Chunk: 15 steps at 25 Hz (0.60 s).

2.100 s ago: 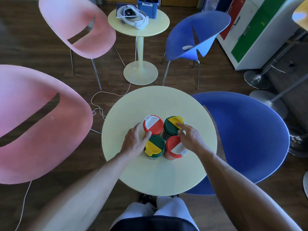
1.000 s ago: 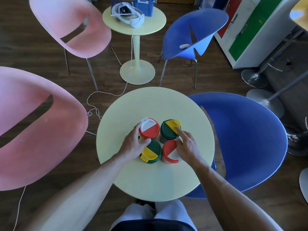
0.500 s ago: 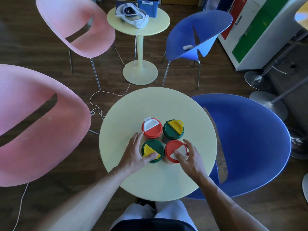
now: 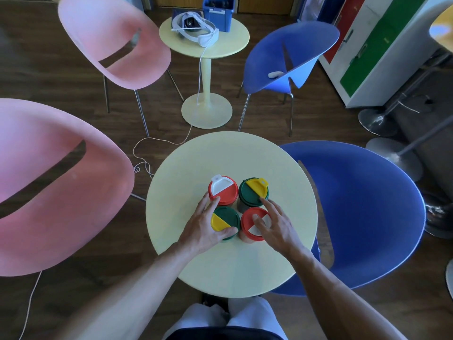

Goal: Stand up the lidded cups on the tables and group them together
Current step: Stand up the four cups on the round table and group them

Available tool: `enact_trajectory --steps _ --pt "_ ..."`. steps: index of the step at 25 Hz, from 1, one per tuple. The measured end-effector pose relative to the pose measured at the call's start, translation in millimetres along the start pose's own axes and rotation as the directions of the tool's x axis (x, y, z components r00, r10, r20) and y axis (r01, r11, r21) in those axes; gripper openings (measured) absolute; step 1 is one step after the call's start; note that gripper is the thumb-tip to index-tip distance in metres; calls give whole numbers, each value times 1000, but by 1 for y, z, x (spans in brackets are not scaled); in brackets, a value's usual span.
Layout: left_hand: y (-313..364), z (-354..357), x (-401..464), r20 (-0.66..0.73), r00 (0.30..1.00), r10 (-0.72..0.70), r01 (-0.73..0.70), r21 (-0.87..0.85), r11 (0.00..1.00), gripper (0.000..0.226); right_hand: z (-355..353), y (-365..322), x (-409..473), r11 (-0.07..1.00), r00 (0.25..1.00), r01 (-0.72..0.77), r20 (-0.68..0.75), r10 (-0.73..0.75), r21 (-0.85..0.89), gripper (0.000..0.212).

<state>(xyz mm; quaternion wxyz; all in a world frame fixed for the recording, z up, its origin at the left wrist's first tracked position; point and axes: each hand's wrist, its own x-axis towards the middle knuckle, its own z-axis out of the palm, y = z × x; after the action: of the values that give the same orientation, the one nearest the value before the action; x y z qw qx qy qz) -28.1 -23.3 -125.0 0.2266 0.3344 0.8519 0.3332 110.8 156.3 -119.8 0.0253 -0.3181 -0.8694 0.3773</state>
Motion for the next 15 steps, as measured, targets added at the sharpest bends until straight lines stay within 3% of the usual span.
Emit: enact_trajectory --steps 15 --pt "4 -1 -6 12 1000 -1 1 -2 1000 114 -13 1 3 996 995 38 94 -30 -82 57"
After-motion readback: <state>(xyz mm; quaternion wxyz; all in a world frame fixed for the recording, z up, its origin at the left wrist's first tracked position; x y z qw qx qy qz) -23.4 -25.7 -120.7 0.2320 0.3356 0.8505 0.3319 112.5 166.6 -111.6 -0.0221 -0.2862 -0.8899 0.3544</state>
